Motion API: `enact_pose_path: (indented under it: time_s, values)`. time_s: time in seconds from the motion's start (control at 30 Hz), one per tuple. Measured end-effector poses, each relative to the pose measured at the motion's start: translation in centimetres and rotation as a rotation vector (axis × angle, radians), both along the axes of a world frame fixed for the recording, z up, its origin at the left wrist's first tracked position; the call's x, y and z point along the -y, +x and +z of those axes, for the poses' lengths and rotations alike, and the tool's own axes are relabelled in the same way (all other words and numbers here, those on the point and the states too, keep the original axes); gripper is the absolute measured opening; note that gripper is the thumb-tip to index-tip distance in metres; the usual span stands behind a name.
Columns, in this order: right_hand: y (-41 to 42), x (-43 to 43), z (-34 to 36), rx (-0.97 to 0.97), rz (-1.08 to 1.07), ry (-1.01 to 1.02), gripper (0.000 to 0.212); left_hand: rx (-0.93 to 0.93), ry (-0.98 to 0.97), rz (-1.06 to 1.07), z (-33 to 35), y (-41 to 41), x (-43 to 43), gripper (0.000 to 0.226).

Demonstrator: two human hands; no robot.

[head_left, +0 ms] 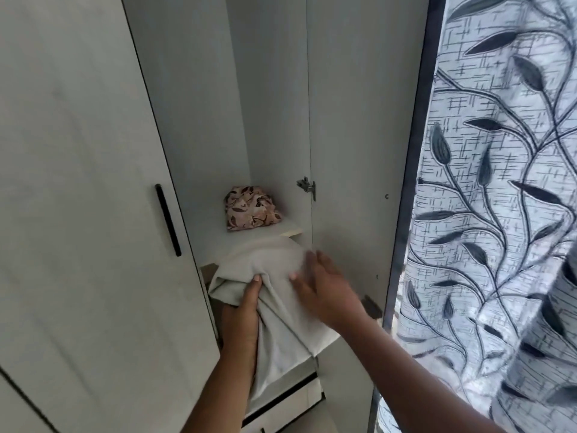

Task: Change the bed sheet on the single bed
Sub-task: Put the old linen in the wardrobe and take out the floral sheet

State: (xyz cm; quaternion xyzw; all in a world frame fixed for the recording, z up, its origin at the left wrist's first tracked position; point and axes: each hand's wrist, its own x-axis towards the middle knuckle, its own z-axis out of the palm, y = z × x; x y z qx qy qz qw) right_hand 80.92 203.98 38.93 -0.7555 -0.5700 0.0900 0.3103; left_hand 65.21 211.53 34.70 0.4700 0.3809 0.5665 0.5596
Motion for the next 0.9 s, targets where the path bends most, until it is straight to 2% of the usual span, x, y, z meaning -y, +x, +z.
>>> enact_pose_path:
  time_s: [0.03, 0.13, 0.23, 0.3, 0.37, 0.5, 0.57, 0.63, 0.7, 0.8, 0.9]
  values:
    - [-0.1, -0.5, 0.1, -0.086, 0.003, -0.05, 0.082, -0.004, 0.026, -0.014, 0.2, 0.1, -0.1, 0.072]
    - [0.7, -2.5, 0.2, -0.285, 0.002, 0.001, 0.088, 0.013, 0.065, -0.009, 0.5, 0.9, -0.9, 0.07]
    - [1.9, -4.7, 0.4, -0.422, 0.014, -0.051, 0.094, 0.075, 0.019, 0.013, 1.0, 1.6, -1.7, 0.059]
    - [2.7, -6.1, 0.3, -0.476, 0.023, -0.098, 0.097, 0.113, -0.014, 0.044, 1.4, 2.1, -2.6, 0.048]
    - [3.6, -7.5, 0.2, -0.5, 0.011, -0.132, 0.099, 0.14, -0.062, 0.087, 1.7, 2.6, -3.7, 0.047]
    - [4.4, -10.3, -0.8, -0.559, -0.165, -0.081, 0.102, 0.156, -0.133, 0.133, 2.9, 3.5, -7.2, 0.05]
    - [4.5, -12.6, -2.1, -0.76, -0.261, 0.001, 0.112, 0.187, -0.176, 0.144, 3.4, 3.8, -9.8, 0.048]
    - [4.9, -13.6, -2.5, -1.132, -0.297, 0.035, 0.129, 0.224, -0.239, 0.12, 4.0, 4.3, -10.9, 0.043]
    - [4.5, -17.2, -3.0, -1.446, -0.272, 0.084, 0.131, 0.247, -0.247, 0.067, 3.7, 4.5, -14.3, 0.049]
    - [4.4, -21.8, -2.8, -1.617, -0.215, 0.202, 0.113, 0.331, -0.244, 0.009, 4.7, 4.6, -17.7, 0.059]
    - [4.0, -26.3, -2.1, -1.694, -0.211, 0.199, 0.102, 0.349, -0.273, 0.003, 5.3, 4.7, -20.8, 0.051]
